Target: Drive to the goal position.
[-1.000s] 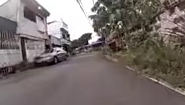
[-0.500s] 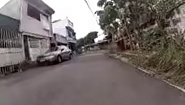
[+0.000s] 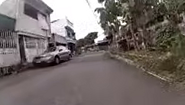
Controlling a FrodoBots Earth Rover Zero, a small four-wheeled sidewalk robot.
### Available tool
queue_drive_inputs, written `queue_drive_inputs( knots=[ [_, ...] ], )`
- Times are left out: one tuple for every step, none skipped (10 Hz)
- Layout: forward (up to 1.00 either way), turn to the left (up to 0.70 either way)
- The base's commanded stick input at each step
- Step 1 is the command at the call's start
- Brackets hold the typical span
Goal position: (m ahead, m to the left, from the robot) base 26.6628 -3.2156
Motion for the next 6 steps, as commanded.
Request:
queue_drive_inputs(
  knots=[
    [1.00, 0.00],
    [1.00, 0.00],
    [1.00, 0.00],
    [1.00, 0.00],
    [1.00, 0.00],
    [1.00, 0.00]
  ],
)
